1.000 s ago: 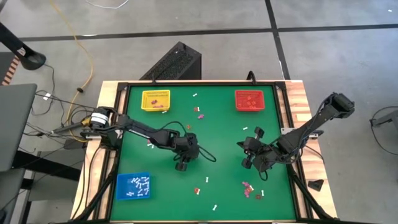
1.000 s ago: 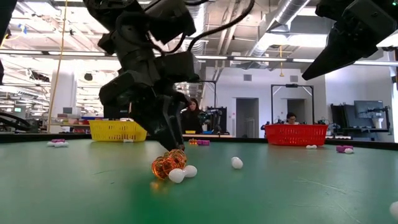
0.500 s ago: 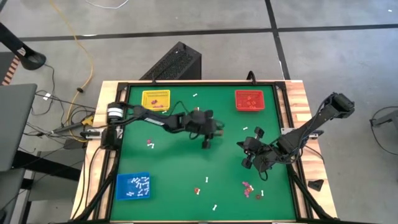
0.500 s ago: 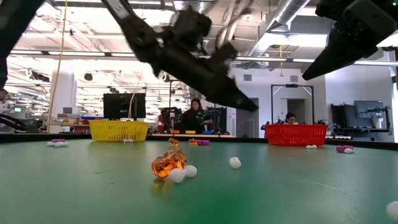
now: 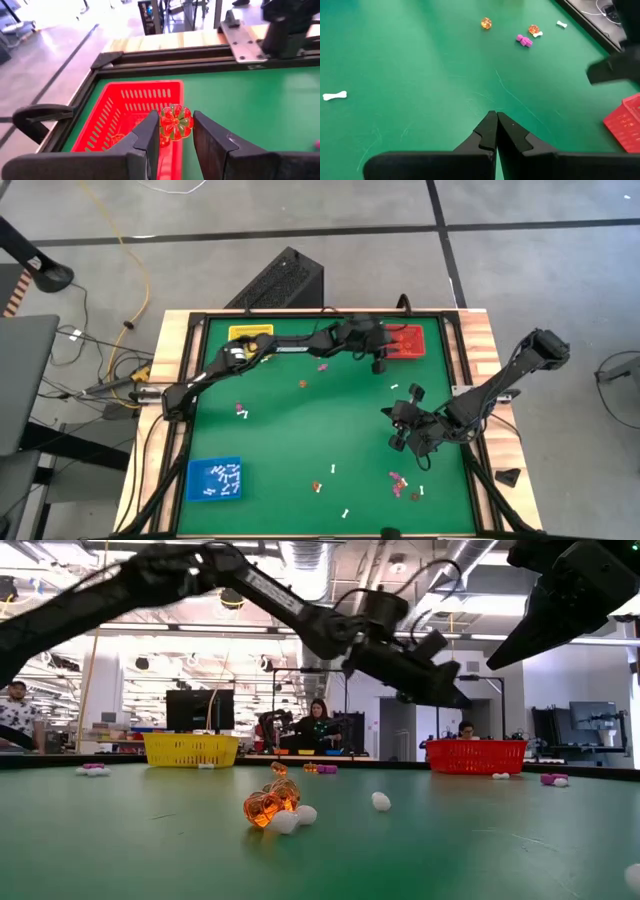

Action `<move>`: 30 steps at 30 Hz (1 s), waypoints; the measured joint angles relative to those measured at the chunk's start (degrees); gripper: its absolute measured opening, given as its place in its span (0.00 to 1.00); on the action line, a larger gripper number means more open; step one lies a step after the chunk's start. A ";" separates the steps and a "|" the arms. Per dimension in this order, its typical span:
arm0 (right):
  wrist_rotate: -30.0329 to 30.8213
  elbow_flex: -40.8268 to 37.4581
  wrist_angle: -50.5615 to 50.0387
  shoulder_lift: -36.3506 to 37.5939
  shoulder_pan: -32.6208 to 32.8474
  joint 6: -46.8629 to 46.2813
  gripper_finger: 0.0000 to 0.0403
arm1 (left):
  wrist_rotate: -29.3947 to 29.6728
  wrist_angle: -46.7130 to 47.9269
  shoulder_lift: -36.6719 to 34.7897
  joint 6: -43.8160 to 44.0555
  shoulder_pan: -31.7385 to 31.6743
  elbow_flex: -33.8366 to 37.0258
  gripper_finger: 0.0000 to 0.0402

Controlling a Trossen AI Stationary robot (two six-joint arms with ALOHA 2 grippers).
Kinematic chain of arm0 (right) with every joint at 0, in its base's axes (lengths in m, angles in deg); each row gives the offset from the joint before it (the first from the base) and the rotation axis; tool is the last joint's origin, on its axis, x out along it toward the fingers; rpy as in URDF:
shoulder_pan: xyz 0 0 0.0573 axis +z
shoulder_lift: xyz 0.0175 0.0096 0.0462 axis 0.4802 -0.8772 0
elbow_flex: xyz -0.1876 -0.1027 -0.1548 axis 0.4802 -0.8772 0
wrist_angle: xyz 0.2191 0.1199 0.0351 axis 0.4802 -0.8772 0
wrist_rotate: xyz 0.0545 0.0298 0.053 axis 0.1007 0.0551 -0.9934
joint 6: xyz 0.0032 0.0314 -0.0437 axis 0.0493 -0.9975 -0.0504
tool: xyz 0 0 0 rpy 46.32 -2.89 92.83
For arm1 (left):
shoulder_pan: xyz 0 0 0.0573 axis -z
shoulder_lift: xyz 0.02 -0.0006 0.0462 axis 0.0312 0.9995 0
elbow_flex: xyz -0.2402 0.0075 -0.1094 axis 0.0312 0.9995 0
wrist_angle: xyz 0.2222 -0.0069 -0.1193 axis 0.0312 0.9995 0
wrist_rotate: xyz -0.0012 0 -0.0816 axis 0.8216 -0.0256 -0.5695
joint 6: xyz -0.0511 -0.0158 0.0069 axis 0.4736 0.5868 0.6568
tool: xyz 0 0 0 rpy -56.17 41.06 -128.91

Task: Sort Halloween decoration
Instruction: Put the orange clover toy into the orange bin

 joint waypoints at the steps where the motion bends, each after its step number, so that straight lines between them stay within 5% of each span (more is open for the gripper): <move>1: 0.00 0.00 0.02 0.00 0.00 0.02 0.08 | -0.32 2.09 1.50 0.47 -0.26 -2.86 0.22; 6: -0.02 0.02 -0.42 0.00 0.05 0.13 0.08 | -4.44 7.42 6.43 -2.90 -0.88 -10.60 0.27; 16: -2.48 0.02 0.03 0.00 0.22 0.13 0.08 | 1.35 13.10 4.71 -2.42 -0.62 -11.52 0.51; 30: -2.92 0.04 -1.84 0.02 2.54 -6.53 0.08 | 4.16 76.07 -17.05 -5.90 0.45 -11.11 0.52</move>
